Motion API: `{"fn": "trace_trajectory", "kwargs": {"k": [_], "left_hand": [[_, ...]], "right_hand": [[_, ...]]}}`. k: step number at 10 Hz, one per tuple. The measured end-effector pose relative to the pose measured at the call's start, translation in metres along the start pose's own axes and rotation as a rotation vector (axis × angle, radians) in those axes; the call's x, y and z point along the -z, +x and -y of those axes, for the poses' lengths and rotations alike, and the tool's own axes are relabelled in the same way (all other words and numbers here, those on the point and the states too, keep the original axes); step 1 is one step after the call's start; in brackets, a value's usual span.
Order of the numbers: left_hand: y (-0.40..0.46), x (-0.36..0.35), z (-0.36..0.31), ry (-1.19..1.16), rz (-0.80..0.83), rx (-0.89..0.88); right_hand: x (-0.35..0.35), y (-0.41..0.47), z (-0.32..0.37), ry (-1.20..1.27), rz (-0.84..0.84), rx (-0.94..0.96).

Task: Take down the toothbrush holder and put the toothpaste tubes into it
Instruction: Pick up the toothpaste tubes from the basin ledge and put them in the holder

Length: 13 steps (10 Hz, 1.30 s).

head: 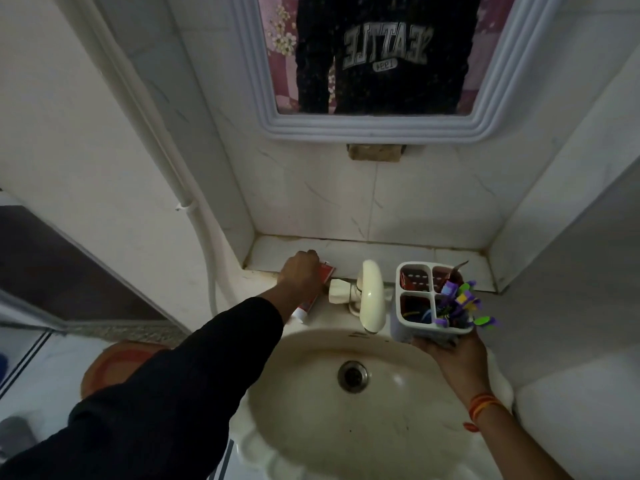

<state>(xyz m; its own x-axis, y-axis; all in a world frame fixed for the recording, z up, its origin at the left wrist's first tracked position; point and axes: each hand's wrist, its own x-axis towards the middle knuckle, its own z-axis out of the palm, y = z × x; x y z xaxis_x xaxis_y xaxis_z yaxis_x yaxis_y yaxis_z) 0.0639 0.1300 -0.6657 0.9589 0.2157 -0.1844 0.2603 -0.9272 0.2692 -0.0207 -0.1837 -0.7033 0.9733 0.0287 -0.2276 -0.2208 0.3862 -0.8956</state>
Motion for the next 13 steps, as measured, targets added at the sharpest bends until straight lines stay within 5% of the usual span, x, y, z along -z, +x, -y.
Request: {"fn": "trace_trajectory", "kwargs": {"k": [2, 3, 5, 6, 8, 9, 13], "left_hand": [[0.01, 0.003, 0.011, -0.26, 0.074, 0.095], [0.011, 0.006, 0.006, -0.43, -0.012, 0.085], [0.001, 0.049, -0.023, -0.658, -0.181, -0.077], [-0.008, 0.081, -0.044, -0.669, -0.226, -0.266], [-0.049, 0.139, -0.099, -0.712, -0.188, -0.577], [-0.065, 0.152, -0.121, -0.682, -0.104, -0.666], [-0.092, 0.106, -0.154, 0.205, 0.17, -0.854]], "right_hand": [[-0.005, -0.005, 0.001, -0.446, -0.071, 0.118], [-0.005, -0.011, 0.004, -0.684, -0.112, 0.135], [0.002, -0.005, 0.007, -0.108, 0.035, -0.038], [0.004, -0.007, 0.006, -0.23, 0.014, 0.12], [-0.013, -0.013, 0.014, -0.209, -0.113, -0.028], [-0.008, -0.016, 0.014, -0.326, -0.044, -0.005], [0.016, 0.006, -0.027, -0.451, -0.11, 0.123]]}}
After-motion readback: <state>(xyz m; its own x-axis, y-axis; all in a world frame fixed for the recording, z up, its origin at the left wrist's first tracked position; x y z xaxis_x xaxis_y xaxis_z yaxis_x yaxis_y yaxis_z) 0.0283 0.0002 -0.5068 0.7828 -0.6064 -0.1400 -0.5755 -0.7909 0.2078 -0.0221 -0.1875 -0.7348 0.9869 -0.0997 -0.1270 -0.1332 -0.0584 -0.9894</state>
